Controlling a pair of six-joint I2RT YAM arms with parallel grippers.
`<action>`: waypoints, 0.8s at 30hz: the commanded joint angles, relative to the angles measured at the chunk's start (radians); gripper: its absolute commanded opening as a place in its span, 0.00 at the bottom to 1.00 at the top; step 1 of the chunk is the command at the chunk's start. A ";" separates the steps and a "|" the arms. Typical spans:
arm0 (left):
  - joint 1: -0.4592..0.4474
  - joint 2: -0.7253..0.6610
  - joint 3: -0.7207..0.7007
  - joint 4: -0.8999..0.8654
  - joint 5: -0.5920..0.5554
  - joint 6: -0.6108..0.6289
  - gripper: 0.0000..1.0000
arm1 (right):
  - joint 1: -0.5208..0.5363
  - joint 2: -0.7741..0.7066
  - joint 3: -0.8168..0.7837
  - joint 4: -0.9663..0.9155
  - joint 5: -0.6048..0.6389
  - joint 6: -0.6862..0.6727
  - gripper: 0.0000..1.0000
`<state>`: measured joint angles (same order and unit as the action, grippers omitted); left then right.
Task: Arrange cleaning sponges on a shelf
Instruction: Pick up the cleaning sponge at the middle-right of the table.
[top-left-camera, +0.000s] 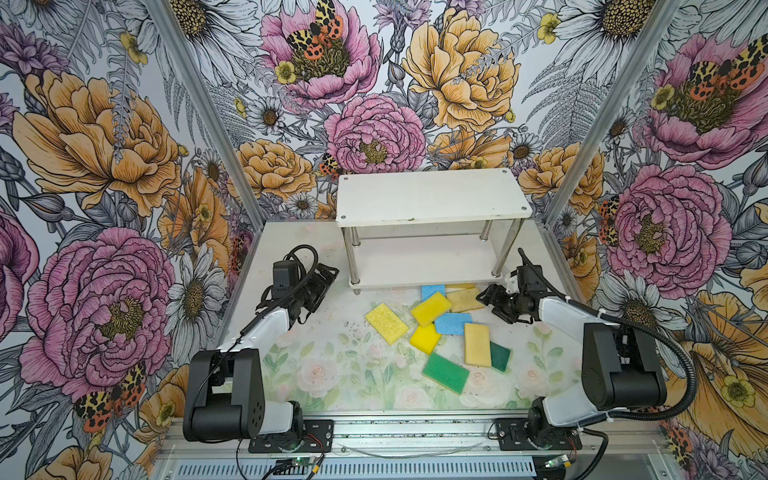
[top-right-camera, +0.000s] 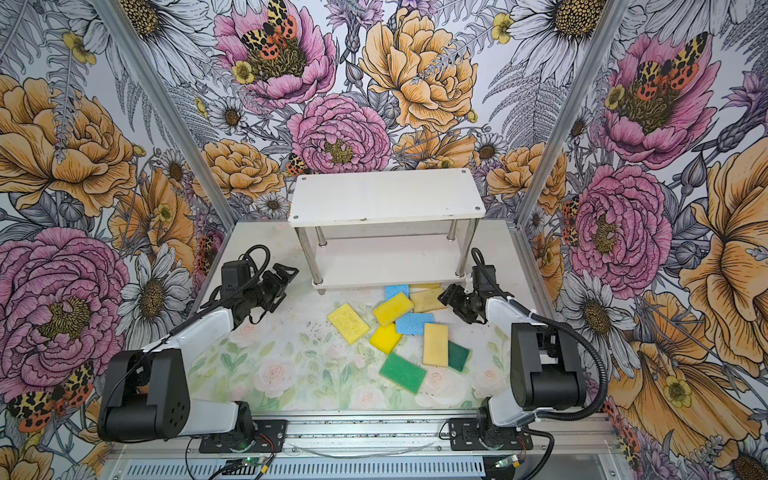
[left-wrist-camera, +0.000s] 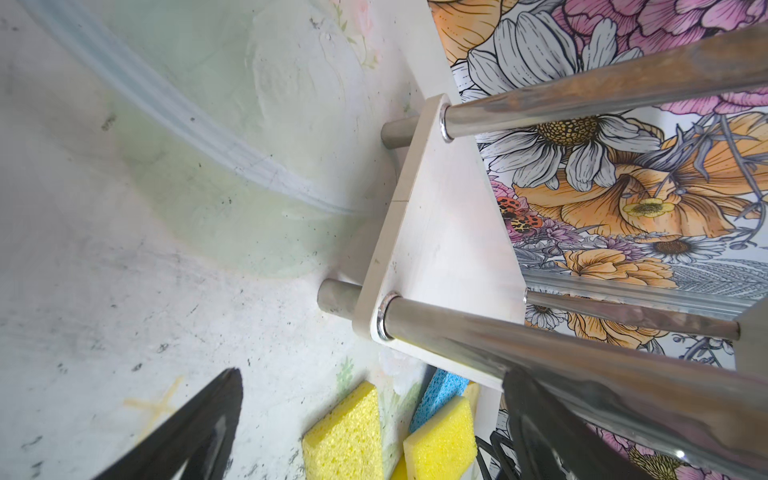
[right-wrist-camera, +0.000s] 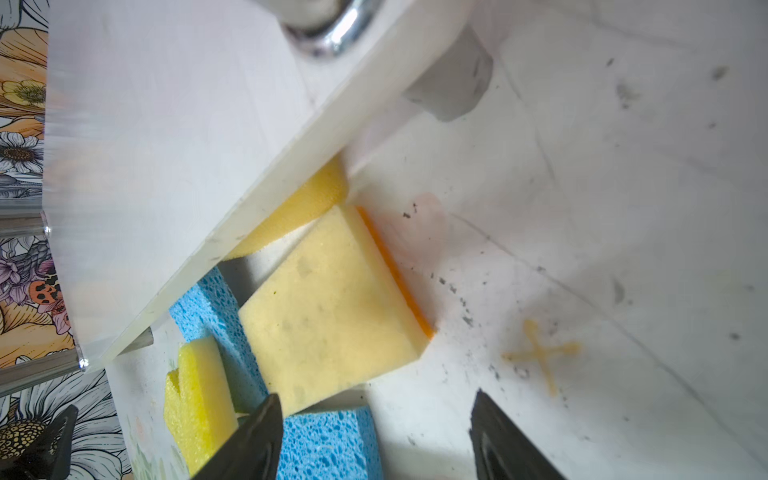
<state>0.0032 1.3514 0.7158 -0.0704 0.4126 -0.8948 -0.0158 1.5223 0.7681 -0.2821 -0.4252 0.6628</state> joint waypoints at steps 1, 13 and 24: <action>-0.016 -0.048 -0.020 0.003 0.030 -0.019 0.99 | 0.008 0.022 0.020 0.055 0.029 -0.044 0.68; -0.020 -0.091 -0.048 -0.012 0.056 -0.016 0.99 | 0.018 0.124 0.099 0.054 0.062 -0.089 0.55; 0.004 -0.134 -0.082 -0.032 0.081 -0.006 0.99 | 0.072 0.115 0.041 0.068 0.079 -0.095 0.46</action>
<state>-0.0040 1.2366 0.6460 -0.0925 0.4660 -0.9035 0.0463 1.6379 0.8276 -0.2413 -0.3454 0.5842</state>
